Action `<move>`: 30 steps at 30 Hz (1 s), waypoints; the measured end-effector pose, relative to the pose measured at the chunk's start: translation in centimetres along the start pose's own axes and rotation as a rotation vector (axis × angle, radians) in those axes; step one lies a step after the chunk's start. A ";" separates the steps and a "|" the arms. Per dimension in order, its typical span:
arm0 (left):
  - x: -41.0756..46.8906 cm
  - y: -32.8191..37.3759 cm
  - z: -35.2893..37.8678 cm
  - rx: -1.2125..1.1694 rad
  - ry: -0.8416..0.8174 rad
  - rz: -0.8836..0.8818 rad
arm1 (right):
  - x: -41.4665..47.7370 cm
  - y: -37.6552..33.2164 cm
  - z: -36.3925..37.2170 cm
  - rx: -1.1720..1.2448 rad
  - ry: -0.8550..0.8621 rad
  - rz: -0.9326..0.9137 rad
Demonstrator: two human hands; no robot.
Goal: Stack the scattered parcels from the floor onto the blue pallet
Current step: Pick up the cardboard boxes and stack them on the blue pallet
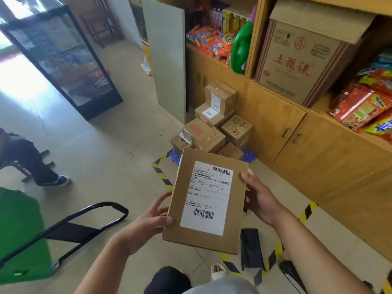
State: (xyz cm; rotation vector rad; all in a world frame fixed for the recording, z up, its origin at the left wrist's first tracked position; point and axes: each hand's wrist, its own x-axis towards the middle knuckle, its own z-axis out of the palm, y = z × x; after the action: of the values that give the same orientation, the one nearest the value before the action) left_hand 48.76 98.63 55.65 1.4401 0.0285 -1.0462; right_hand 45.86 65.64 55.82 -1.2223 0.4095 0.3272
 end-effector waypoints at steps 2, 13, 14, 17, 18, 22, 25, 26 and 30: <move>1.8 1.7 -3.1 0.046 0.012 0.027 | 4.1 -2.4 0.9 -0.129 0.009 -0.034; 16.9 17.2 -20.8 0.367 -0.356 0.074 | 23.3 -16.6 6.3 -0.840 -0.293 0.273; 18.2 18.8 -22.1 0.398 -0.408 0.075 | 24.2 -18.1 6.8 -0.824 -0.309 0.313; 22.1 23.4 -25.5 0.454 -0.506 0.080 | 26.4 -22.0 7.6 -0.796 -0.297 0.350; 23.5 24.7 -26.3 0.470 -0.533 0.084 | 26.9 -23.0 7.7 -0.784 -0.272 0.356; 28.6 29.1 -27.8 0.515 -0.632 0.074 | 29.5 -24.1 6.6 -0.708 -0.192 0.390; 33.1 31.2 -28.6 0.575 -0.701 -0.007 | 32.6 -23.8 5.2 -0.718 -0.083 0.383; 34.7 31.6 -29.0 0.612 -0.717 -0.042 | 33.9 -23.8 4.7 -0.722 -0.056 0.388; 40.7 33.0 -30.1 0.638 -0.514 -0.159 | 39.6 -23.6 2.4 -0.789 0.085 0.392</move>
State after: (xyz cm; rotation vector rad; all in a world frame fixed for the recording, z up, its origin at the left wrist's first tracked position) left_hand 108.80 93.21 51.01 1.6975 -0.6190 -1.6256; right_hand 91.82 61.52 57.50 -1.9291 0.6251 0.8266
